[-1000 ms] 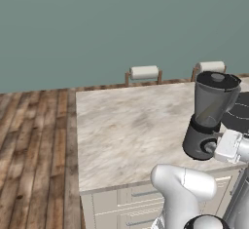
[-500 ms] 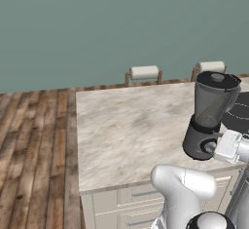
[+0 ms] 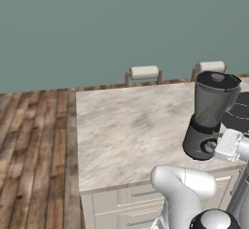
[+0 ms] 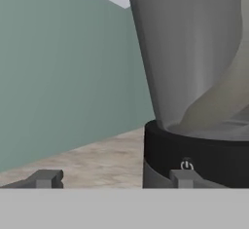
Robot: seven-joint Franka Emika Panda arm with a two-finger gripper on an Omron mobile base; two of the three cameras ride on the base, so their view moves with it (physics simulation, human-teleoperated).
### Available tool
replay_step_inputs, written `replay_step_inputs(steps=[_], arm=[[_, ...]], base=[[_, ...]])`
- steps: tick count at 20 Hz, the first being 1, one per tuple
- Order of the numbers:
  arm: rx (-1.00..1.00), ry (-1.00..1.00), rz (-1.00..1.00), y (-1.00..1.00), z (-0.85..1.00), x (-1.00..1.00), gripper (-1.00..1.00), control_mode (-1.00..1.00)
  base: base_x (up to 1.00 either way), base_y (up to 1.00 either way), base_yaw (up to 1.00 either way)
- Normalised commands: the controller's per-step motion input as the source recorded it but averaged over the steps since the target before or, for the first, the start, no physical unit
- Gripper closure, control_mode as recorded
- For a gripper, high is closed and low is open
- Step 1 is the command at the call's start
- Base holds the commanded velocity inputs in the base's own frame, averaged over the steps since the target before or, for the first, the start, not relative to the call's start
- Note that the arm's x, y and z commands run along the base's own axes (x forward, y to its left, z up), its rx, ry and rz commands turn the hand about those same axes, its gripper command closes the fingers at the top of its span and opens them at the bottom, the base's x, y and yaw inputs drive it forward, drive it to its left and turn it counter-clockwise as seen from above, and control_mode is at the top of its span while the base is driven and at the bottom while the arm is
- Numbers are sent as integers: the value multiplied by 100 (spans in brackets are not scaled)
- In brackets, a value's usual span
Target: Open the blender lid, put the banana in the blender, close the lid, and start the blender.
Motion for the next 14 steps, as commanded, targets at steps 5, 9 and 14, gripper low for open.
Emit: replay_step_inputs(steps=[5,9,14], arm=[[0,0,0,0,-1,10,-100,-100],[0,0,0,2,0,14,-100,-100],[0,0,0,15,2,20,-100,-100]], base=[[0,0,0],[0,0,0],[0,0,0]])
